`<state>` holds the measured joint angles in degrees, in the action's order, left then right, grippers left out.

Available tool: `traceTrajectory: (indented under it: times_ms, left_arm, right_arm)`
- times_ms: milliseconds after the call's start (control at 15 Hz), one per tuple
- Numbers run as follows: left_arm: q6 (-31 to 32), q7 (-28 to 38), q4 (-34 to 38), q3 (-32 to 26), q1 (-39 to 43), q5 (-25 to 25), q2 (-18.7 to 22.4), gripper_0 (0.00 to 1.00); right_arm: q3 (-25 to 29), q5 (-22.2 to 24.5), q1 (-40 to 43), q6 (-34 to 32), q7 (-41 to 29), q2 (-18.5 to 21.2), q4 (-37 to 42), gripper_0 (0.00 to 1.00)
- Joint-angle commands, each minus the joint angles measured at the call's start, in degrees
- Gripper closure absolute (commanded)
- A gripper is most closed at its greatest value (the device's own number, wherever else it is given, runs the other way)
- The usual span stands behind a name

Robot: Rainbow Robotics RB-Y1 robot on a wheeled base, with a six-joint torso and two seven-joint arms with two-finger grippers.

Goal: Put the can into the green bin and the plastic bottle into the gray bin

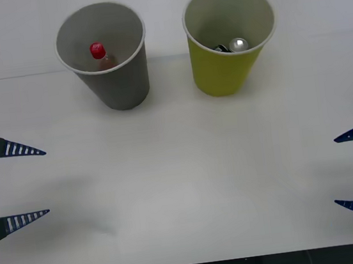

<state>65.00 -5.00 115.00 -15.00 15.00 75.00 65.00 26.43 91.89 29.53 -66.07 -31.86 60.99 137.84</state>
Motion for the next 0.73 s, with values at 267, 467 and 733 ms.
traceTrajectory:
  times_ms: [267, 467, 733]
  left_arm:
    - [0.0, 0.0, 0.0, 0.0, 0.0, 0.0, 0.0, 0.00]
    - [0.0, 0.0, 0.0, 0.0, 0.0, 0.0, 0.0, 0.00]
    - [0.0, 0.0, 0.0, 0.0, 0.0, 0.0, 0.0, 0.00]
  right_arm:
    - [0.4, 0.8, 0.1, 0.1, 1.3, 0.0, 0.1, 0.00]
    - [0.6, 1.1, -0.5, 0.1, 2.3, 0.0, 0.1, 0.00]
    - [0.2, 1.4, -1.1, 0.0, 3.2, 0.0, 0.1, 0.00]
